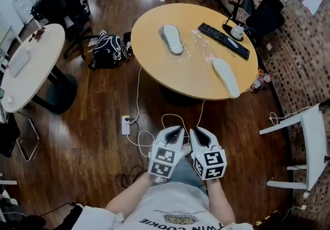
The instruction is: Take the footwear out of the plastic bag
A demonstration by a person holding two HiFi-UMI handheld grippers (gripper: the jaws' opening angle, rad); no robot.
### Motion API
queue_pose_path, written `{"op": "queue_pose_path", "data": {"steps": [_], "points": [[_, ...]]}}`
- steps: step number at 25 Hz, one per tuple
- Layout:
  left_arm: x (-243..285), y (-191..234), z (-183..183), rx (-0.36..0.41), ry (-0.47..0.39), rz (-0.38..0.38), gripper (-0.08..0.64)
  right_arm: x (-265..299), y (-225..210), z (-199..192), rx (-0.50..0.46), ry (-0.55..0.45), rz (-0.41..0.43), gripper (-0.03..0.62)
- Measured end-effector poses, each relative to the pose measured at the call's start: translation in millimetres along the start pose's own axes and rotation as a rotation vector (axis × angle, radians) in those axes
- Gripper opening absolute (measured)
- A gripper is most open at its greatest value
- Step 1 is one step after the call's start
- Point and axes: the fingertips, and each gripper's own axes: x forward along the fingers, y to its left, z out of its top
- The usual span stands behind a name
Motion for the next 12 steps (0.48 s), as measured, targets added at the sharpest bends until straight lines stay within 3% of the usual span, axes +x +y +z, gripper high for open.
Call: {"op": "queue_pose_path", "data": {"steps": [12], "points": [[-62,-42,-3,-0.01,-0.035,0.02,0.003,-64,47,-5,0.01,-0.023,0.012,0.025]]}}
